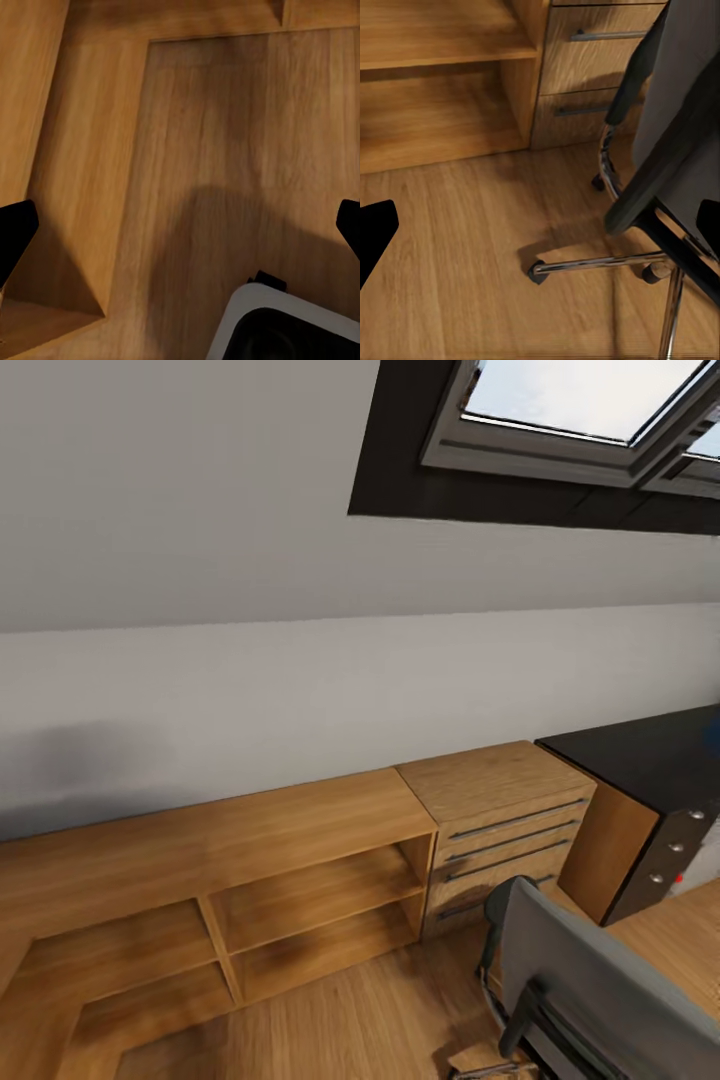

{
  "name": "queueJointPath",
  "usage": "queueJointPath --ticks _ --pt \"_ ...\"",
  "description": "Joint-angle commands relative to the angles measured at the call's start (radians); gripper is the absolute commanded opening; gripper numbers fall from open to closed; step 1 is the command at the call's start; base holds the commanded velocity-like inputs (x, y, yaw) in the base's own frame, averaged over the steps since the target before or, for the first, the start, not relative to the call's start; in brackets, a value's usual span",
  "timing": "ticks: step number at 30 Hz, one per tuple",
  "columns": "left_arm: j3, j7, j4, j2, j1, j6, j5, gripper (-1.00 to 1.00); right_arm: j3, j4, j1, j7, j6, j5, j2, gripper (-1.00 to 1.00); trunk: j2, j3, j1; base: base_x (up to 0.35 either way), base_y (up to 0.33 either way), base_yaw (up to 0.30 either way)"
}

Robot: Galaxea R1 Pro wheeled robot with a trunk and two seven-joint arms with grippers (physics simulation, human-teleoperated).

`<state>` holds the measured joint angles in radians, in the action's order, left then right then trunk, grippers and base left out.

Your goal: In the bedroom, organize the workspace by keeping the computer under the desk, ensuring the monitor is on the desk, placing the keyboard on the desk next to the monitor, placing the mouse on the desk next to the keyboard, moving the folder from the swivel chair onto the desk next to the mouse, stacking the notebook on top of the folder with the pen on top of the notebook, and positioning the swivel chair next to the desk.

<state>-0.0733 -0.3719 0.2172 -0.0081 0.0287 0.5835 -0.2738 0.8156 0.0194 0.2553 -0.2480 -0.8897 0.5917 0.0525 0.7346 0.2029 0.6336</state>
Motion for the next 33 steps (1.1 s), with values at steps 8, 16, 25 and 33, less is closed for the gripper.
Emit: queueJointPath --ticks 8,16,25,33 --pt "-0.008 -0.005 0.002 0.0 0.0 0.001 -0.007 1.0 0.009 0.002 0.001 -0.006 -0.001 0.002 0.0 1.0 0.001 0.013 0.0 0.0 0.185 -0.131" --pt "-0.008 -0.005 0.002 0.0 0.0 0.001 -0.007 1.0 0.008 0.002 0.001 -0.005 -0.001 0.002 0.0 1.0 0.001 0.024 0.0 0.0 0.059 -0.115" --pt "-0.008 -0.005 0.002 0.0 0.0 0.002 -0.007 1.0 0.008 0.002 0.001 0.0 -0.002 0.0 0.0 1.0 0.001 0.029 0.0 0.0 0.002 -0.234" --pt "-0.009 -0.005 0.002 -0.001 0.0 0.002 -0.007 1.0 0.008 0.003 0.001 0.002 -0.002 -0.001 0.0 1.0 0.001 0.029 0.0 0.06 0.047 -0.288"
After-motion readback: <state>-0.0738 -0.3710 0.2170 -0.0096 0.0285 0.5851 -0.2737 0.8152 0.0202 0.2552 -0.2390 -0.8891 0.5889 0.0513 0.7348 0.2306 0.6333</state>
